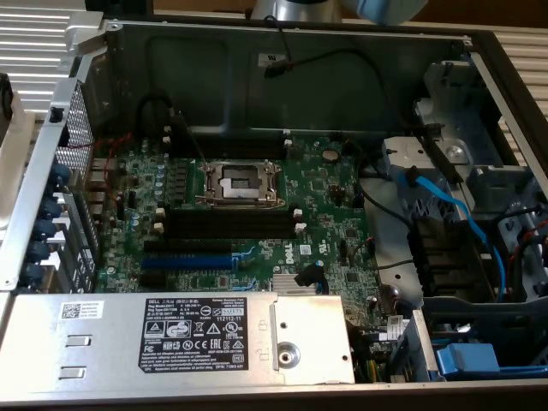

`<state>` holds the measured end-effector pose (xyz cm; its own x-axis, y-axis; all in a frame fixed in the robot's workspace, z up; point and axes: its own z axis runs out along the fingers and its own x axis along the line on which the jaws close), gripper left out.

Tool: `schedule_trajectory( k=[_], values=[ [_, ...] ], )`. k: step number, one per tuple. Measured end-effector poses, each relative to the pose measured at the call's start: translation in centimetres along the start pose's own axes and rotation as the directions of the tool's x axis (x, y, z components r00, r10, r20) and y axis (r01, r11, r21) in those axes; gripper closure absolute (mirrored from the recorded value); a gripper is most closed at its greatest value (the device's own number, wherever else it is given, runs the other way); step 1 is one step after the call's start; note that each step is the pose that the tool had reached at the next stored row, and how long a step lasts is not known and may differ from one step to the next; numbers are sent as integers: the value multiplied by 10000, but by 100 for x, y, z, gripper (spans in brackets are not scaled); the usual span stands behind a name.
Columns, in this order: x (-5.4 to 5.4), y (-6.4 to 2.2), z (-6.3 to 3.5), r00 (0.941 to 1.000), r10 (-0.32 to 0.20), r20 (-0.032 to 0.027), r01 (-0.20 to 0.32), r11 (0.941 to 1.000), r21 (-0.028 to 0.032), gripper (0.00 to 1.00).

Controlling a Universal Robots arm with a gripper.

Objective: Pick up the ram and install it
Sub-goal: 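Reach for the ram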

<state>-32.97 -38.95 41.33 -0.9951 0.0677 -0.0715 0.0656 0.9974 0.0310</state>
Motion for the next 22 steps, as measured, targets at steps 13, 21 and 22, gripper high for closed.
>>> schedule_trajectory(
  k=[13,21,22],
  values=[
    [590,-39,-40,10000,-1,77,1,10000,-9,90],
    [954,-63,-54,9999,-4,157,4,10000,-14,90],
    [998,-66,-57,9999,-4,157,4,10000,-15,90]
  ],
)
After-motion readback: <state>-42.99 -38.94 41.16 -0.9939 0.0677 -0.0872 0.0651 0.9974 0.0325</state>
